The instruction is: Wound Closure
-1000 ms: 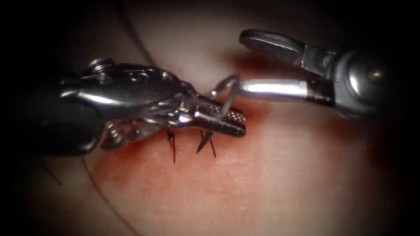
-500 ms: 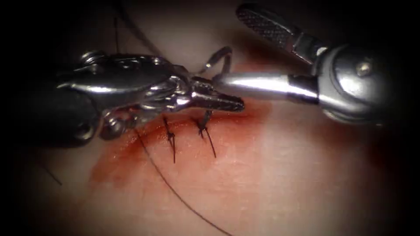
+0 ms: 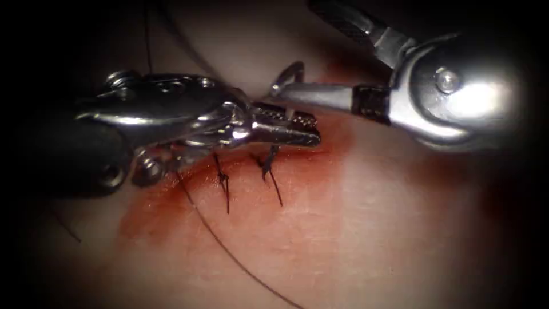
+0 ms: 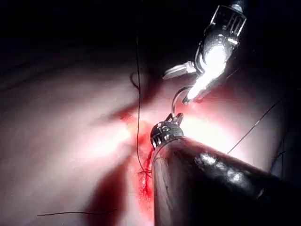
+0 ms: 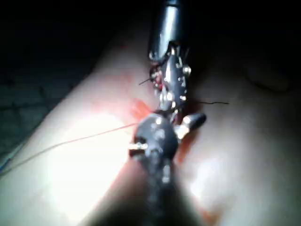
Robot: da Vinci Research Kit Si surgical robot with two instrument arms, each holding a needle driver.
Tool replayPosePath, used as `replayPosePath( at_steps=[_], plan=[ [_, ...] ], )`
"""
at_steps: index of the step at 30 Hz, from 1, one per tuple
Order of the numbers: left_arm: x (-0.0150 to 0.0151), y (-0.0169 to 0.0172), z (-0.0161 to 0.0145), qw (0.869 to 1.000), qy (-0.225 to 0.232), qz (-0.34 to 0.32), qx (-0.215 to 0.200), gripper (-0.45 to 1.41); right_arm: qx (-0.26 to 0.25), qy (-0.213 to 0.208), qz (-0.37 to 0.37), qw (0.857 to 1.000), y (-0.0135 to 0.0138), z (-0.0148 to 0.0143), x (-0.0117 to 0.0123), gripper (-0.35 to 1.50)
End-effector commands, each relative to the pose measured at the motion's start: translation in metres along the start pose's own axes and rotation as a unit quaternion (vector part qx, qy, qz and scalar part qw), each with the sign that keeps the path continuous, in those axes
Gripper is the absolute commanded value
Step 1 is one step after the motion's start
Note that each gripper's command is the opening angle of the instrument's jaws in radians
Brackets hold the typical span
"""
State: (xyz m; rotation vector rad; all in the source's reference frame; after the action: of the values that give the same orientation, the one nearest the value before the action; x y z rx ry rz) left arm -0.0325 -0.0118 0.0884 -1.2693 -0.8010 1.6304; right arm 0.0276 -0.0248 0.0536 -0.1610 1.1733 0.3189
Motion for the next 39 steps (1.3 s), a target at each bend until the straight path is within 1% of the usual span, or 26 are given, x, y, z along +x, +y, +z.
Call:
replayPosePath(
  at_steps=[1, 4, 6, 7, 12, 16, 17, 27, 28, 29, 30, 32, 35, 36, 37, 39],
  plan=[
    [-0.0004, -0.0002, 0.0007, 1.0, -0.001, 0.0, -0.001, -0.45, 0.001, 0.0, -0.003, 1.0, -0.0007, 0.0009, -0.0002, 1.16],
    [-0.0004, -0.0002, 0.0007, 1.0, -0.001, 0.0, -0.002, -0.45, 0.006, 0.003, -0.01, 1.0, -0.001, 0.0011, -0.0002, 1.06],
    [-0.0004, -0.0002, 0.0007, 1.0, -0.001, 0.0, -0.002, -0.45, 0.008, 0.004, -0.014, 1.0, -0.0012, 0.0012, -0.0004, 0.91],
    [-0.0004, -0.0002, 0.0006, 1.0, -0.001, 0.0, -0.002, -0.45, 0.01, 0.007, -0.015, 1.0, -0.0013, 0.0012, -0.0006, 0.76],
    [-0.0005, -0.0001, 0.0005, 1.0, -0.002, 0.0, -0.002, -0.45, 0.019, -0.003, -0.048, 0.999, -0.0016, 0.0013, -0.0011, 0.25],
    [-0.0005, -0.0001, 0.0003, 1.0, -0.002, 0.0, -0.003, -0.45, 0.038, -0.004, -0.076, 0.996, -0.0021, 0.0014, -0.0017, -0.28],
    [-0.0005, -0.0001, 0.0003, 1.0, -0.002, 0.0, -0.003, -0.45, 0.04, -0.004, -0.077, 0.996, -0.0022, 0.0014, -0.0018, -0.35],
    [-0.0004, 0.0004, 0.0002, 1.0, -0.005, -0.002, -0.009, -0.45, 0.055, 0.0, -0.075, 0.996, -0.0018, 0.0005, -0.0015, -0.35],
    [-0.0003, 0.0006, 0.0003, 1.0, -0.007, -0.003, -0.013, -0.33, 0.06, 0.004, -0.075, 0.995, -0.0019, 0.0004, -0.0015, -0.35],
    [-0.0002, 0.0007, 0.0004, 1.0, -0.008, -0.004, -0.014, 0.04, 0.071, 0.011, -0.075, 0.995, -0.0019, 0.0003, -0.0015, -0.35],
    [0.0, 0.0008, 0.0005, 1.0, -0.008, -0.002, -0.014, 0.26, 0.084, 0.018, -0.076, 0.993, -0.0018, 0.0003, -0.0015, -0.35],
    [0.0003, 0.001, 0.0007, 0.999, -0.006, 0.038, -0.013, 0.64, 0.096, 0.021, -0.078, 0.992, -0.0016, 0.0003, -0.0018, -0.35],
    [0.001, 0.0014, 0.001, 0.997, -0.002, 0.082, -0.016, 0.94, 0.117, 0.033, -0.083, 0.989, -0.0013, 0.0002, -0.0028, -0.35],
    [0.0012, 0.0015, 0.0011, 0.996, -0.002, 0.087, -0.015, 1.01, 0.125, 0.036, -0.086, 0.988, -0.0011, 0.0002, -0.0032, -0.35],
    [0.0013, 0.0017, 0.0012, 0.996, -0.001, 0.089, -0.015, 1.04, 0.13, 0.036, -0.084, 0.987, -0.0009, 0.0001, -0.0036, -0.35],
    [0.0014, 0.002, 0.0012, 0.995, -0.001, 0.099, -0.015, 1.04, 0.145, 0.042, -0.082, 0.985, -0.0004, -0.0002, -0.0045, -0.35]
  ],
)
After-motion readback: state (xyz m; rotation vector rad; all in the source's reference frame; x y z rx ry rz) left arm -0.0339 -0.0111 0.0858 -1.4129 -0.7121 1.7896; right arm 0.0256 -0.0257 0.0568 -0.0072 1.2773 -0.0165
